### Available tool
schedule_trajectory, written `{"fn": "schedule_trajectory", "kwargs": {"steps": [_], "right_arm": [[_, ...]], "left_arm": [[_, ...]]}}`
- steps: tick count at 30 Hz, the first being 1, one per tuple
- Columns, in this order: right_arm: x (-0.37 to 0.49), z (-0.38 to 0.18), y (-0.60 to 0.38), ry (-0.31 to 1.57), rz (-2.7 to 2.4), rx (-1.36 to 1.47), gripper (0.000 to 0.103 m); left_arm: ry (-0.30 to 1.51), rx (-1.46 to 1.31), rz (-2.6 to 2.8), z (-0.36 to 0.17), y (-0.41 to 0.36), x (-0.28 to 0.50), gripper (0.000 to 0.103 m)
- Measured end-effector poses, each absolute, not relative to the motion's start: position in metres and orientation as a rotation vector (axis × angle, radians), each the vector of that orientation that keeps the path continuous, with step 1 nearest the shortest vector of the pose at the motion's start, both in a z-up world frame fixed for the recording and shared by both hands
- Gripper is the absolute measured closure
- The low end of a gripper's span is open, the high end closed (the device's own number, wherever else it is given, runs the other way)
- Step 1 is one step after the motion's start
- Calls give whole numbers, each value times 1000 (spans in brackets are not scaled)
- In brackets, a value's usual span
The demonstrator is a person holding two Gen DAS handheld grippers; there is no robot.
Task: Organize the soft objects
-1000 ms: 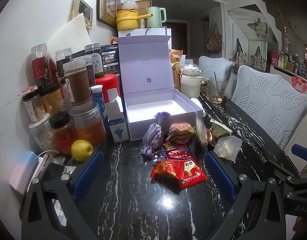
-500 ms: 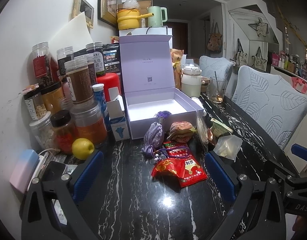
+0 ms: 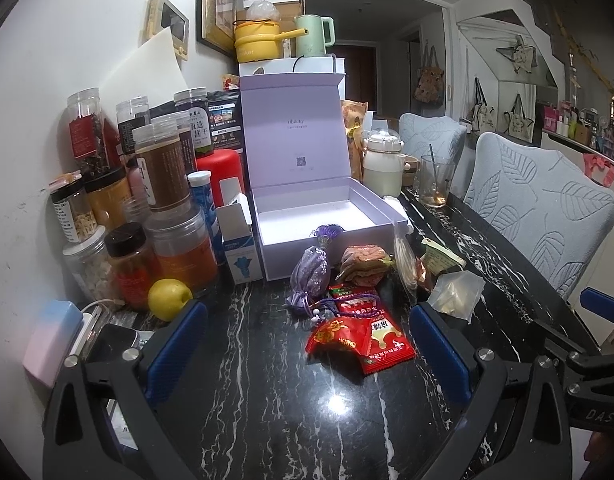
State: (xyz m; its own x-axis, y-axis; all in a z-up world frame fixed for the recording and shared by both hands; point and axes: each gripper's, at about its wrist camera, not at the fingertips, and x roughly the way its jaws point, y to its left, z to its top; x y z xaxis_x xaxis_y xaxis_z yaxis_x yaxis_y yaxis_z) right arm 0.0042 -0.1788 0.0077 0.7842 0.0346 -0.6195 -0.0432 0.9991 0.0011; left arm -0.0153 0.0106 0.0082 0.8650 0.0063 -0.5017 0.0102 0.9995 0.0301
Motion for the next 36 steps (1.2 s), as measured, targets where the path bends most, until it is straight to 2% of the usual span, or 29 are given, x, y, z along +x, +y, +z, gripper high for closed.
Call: {"fn": "schedule_trajectory", "kwargs": {"steps": [20,36], "right_arm": [[14,-1,-172,695,89,-19,0],[36,4,-172,692,151,-15,0]], "left_arm": [[534,-7,16,14,35,-9,0],[597,-23,37,7,51,28,0]]}}
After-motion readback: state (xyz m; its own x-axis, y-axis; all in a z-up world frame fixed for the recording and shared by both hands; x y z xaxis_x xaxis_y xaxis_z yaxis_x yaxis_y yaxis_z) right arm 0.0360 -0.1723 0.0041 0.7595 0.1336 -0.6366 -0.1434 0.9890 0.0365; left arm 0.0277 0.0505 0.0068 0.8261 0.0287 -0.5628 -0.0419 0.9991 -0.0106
